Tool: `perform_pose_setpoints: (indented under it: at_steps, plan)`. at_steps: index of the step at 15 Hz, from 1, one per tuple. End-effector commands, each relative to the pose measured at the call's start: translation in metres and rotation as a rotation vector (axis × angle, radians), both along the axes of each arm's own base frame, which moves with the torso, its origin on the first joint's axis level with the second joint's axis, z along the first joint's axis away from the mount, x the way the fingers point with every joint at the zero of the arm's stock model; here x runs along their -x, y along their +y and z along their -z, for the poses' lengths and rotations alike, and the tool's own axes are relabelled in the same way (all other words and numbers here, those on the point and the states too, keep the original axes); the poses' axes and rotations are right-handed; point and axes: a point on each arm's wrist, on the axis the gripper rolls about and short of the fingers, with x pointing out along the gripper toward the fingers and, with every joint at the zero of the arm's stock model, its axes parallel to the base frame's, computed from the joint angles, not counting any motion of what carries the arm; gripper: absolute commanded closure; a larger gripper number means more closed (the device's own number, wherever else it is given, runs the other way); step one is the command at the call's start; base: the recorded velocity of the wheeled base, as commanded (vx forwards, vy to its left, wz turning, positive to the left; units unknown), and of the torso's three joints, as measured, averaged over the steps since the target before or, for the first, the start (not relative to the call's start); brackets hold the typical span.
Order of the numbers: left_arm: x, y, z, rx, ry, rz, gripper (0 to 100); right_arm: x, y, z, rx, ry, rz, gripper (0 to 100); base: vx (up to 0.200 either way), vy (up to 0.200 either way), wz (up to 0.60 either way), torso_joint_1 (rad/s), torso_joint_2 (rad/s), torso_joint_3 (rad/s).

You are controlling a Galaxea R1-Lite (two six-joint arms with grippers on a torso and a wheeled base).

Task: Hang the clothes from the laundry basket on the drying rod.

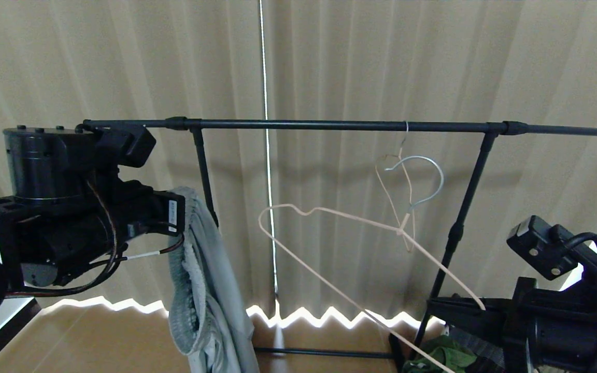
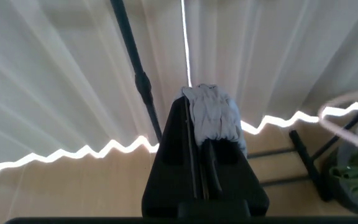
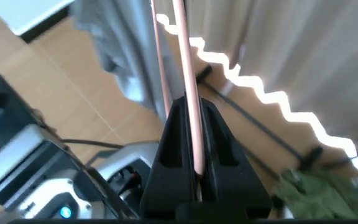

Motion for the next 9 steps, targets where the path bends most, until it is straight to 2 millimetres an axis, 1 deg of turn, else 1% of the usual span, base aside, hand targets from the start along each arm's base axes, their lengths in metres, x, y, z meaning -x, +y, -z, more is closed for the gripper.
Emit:
perform_pose_setpoints:
  at_steps: [1,3,5,6,7,8,9]
  plan:
    - [-0.007,-0.006,-0.001,0.002,-0.004,0.006,100,-0.005,0.011,0.004,0.008,0.003,-0.018,100,0.000,0.000,0.00,0.000,0.00,0.000]
    - [-0.013,-0.012,-0.002,0.018,-0.007,0.012,100,-0.010,0.020,0.008,0.019,-0.007,-0.012,100,0.000,0.000,0.00,0.000,0.00,0.000]
    - [-0.017,-0.015,-0.001,0.026,-0.001,0.009,100,-0.009,0.024,0.009,0.017,-0.012,-0.028,100,0.000,0.000,0.00,0.000,0.00,0.000]
    - [-0.021,-0.016,0.004,0.003,0.008,-0.029,100,-0.007,0.027,0.009,0.016,-0.011,-0.047,100,0.000,0.000,0.00,0.000,0.00,0.000]
    - [-0.020,-0.020,0.006,-0.007,0.010,-0.042,100,-0.005,0.030,0.007,0.002,-0.010,-0.058,100,0.000,0.000,0.00,0.000,0.00,0.000]
    - [-0.022,-0.022,0.007,-0.016,0.010,-0.052,100,-0.003,0.033,0.004,-0.024,-0.001,-0.064,100,0.000,0.000,0.00,0.000,0.00,0.000]
    - [-0.025,-0.024,0.004,-0.019,-0.003,-0.071,100,0.003,0.040,0.000,-0.053,0.012,-0.091,100,0.000,0.000,0.00,0.000,0.00,0.000]
